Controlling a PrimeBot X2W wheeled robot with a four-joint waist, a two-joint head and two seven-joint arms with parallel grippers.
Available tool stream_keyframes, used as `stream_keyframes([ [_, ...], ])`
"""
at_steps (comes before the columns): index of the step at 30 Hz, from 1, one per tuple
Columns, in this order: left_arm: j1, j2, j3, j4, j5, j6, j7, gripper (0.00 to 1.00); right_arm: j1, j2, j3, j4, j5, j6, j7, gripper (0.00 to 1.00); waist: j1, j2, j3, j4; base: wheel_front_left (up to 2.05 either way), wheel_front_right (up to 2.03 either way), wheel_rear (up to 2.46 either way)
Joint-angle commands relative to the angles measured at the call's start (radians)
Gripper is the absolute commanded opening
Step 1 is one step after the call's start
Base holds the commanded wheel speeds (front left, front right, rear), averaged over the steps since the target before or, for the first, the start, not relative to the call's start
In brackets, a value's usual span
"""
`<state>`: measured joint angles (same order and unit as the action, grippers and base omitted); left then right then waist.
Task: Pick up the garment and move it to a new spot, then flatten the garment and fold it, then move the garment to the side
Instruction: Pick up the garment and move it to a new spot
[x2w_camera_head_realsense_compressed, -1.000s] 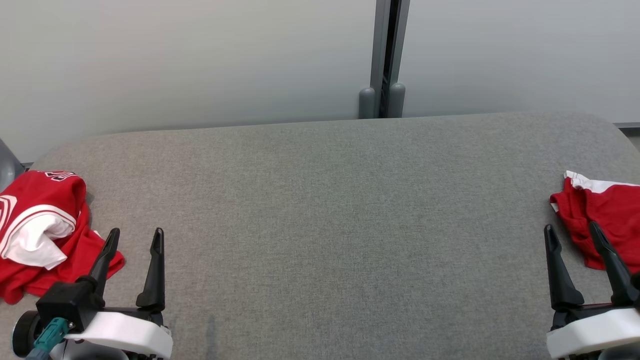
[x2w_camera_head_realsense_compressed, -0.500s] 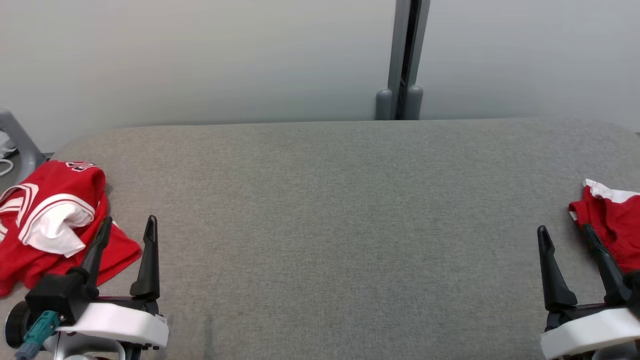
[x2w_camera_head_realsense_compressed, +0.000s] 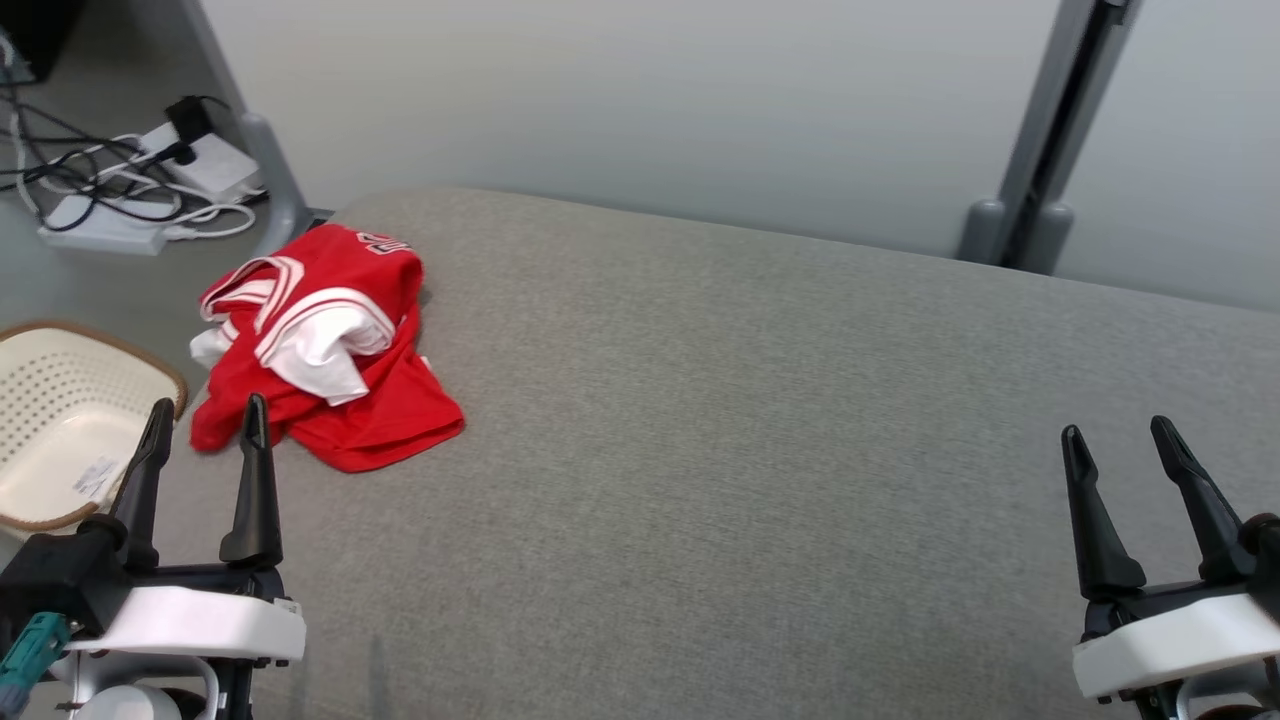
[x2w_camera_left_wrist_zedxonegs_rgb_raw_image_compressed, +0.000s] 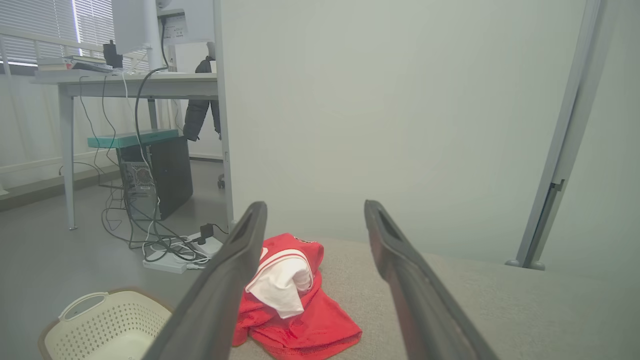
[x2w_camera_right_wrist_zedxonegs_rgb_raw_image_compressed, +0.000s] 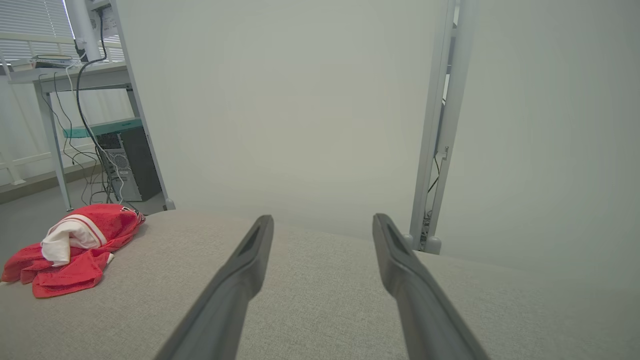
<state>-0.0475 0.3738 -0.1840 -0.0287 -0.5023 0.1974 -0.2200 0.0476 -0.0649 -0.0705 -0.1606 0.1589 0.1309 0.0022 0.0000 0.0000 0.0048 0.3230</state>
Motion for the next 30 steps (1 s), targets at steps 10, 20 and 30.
stream_keyframes([
  [10,-0.007,-0.003,0.032,0.01,-0.003,-0.012,-0.029,1.0,-0.031,-0.01,0.008,0.009,0.01,0.0,0.005,1.0,0.0,0.0,0.016,0.143,0.0,0.0,0.0],
  [20,-0.025,-0.002,0.033,0.025,-0.006,-0.021,-0.035,1.0,-0.036,-0.008,0.013,0.018,0.017,0.0,0.0,1.0,0.0,0.0,0.022,0.144,0.0,0.0,0.0],
  [30,-0.093,-0.015,0.054,0.04,-0.023,-0.033,-0.037,1.0,-0.064,-0.016,0.03,-0.004,0.011,0.0,0.018,1.0,0.0,0.0,0.075,0.112,0.0,0.0,0.0],
])
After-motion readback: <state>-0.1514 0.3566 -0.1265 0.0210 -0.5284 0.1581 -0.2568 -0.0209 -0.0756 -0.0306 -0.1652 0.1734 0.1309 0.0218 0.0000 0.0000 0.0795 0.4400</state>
